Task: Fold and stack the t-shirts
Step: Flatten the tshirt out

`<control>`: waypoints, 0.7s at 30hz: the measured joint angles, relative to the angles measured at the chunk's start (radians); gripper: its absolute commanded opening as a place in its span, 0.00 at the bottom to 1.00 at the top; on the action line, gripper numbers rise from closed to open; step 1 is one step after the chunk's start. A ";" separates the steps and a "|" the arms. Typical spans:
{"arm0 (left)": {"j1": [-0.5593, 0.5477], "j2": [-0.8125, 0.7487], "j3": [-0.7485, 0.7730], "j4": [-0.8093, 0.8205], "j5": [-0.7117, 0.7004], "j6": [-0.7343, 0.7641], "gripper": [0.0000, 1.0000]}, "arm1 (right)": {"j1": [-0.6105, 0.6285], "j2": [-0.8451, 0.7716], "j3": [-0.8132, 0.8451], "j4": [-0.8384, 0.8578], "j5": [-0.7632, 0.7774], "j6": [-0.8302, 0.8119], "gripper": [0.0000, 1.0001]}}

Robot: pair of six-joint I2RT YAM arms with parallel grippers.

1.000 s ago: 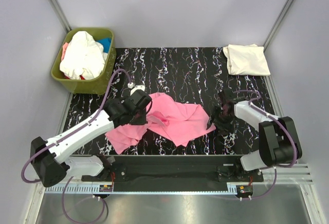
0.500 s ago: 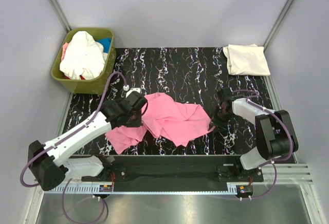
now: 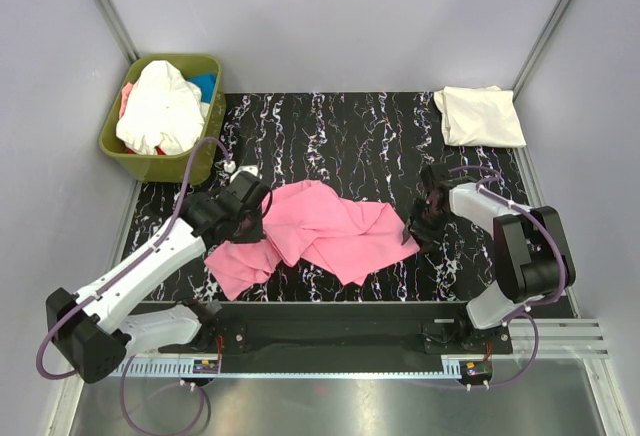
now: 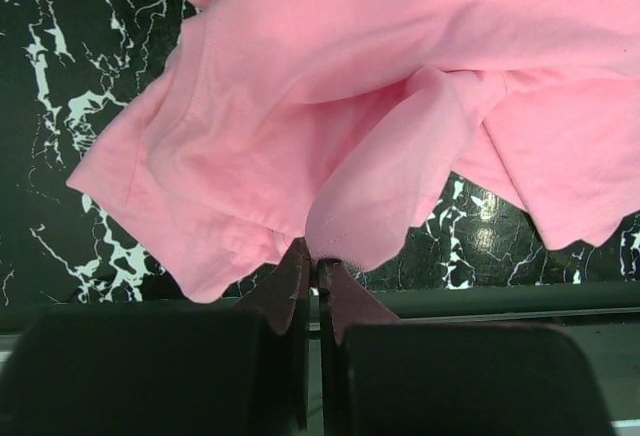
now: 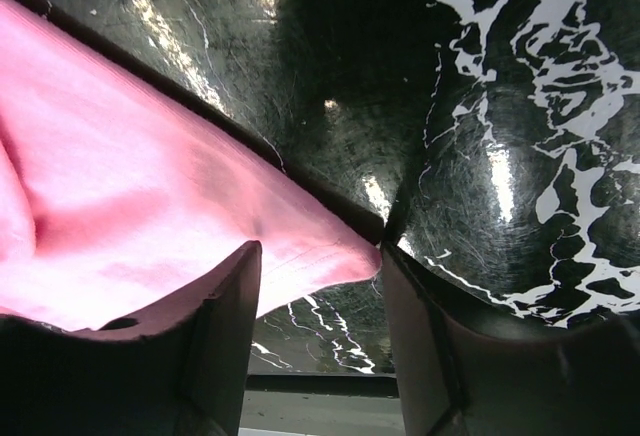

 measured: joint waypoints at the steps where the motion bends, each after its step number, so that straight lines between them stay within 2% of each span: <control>1: 0.008 -0.004 0.000 0.000 0.001 0.005 0.00 | -0.001 0.004 0.003 -0.001 0.000 -0.001 0.49; 3: 0.019 -0.011 0.000 -0.001 0.004 0.010 0.00 | -0.002 0.011 0.006 0.000 0.000 -0.003 0.40; 4: 0.026 -0.014 0.000 -0.002 0.006 0.013 0.00 | -0.002 0.014 0.008 0.000 0.001 -0.004 0.29; 6: 0.035 -0.020 -0.003 -0.001 0.009 0.018 0.00 | -0.002 0.020 0.010 0.006 0.002 -0.010 0.13; 7: 0.040 -0.023 -0.005 -0.002 0.011 0.021 0.00 | -0.002 0.023 0.010 0.010 0.000 -0.012 0.00; 14: 0.069 -0.036 0.024 -0.042 0.013 0.049 0.00 | -0.002 0.025 0.049 -0.021 0.001 -0.022 0.00; 18: 0.077 -0.039 0.208 -0.112 -0.023 0.077 0.00 | -0.002 0.015 0.215 -0.107 0.028 -0.047 0.00; 21: 0.080 -0.040 0.386 -0.138 -0.060 0.109 0.00 | -0.002 -0.015 0.401 -0.175 0.051 -0.073 0.00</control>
